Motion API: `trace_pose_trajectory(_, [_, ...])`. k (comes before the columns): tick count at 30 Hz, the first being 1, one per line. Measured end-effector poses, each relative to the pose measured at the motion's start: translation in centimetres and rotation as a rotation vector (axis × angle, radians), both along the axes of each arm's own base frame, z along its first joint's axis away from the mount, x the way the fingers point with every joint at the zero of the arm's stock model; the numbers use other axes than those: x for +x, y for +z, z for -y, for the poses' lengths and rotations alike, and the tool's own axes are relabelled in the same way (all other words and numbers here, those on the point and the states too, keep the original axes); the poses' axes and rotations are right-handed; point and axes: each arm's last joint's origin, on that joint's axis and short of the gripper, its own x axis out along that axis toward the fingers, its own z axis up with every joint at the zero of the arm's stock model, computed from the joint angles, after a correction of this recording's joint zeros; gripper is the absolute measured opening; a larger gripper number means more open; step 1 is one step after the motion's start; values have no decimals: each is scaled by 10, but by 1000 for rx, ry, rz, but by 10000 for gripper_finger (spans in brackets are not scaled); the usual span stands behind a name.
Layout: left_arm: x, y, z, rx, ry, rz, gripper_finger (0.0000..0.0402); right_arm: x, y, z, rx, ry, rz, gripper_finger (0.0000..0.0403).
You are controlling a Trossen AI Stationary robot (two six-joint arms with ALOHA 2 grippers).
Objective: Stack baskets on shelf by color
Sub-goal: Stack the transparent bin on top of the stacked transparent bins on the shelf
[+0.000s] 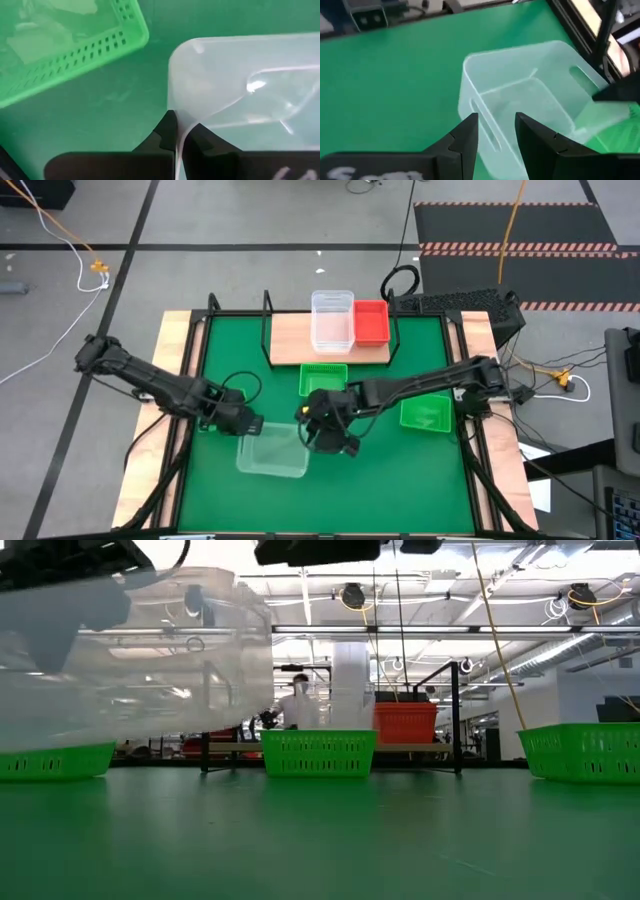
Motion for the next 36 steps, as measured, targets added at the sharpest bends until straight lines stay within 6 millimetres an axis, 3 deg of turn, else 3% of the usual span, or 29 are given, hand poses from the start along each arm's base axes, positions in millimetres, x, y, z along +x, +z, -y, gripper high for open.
trace_pose_trajectory(9, [5,1,-7,6,-3,28,6,9,-12,-5,-114,-5,31,125])
trace_pose_trajectory(16, [11,4,-8,17,-13,91,9,1,-33,-1,-285,-9,-58,122])
trace_pose_trajectory(20, [11,5,-8,21,-15,98,7,-3,-42,0,-364,1,-79,94])
trace_pose_trajectory(24, [13,6,-8,17,-23,115,6,-4,-43,-6,-428,27,-67,36])
trace_pose_trajectory(26, [15,7,-7,11,-34,143,18,-6,-43,-9,-446,40,-68,12])
trace_pose_trajectory(31, [20,11,-7,10,-62,216,67,-10,-43,-15,-442,31,-89,3])
trace_pose_trajectory(36, [14,22,-8,0,-77,282,113,-22,-13,-14,-391,-42,-41,2])
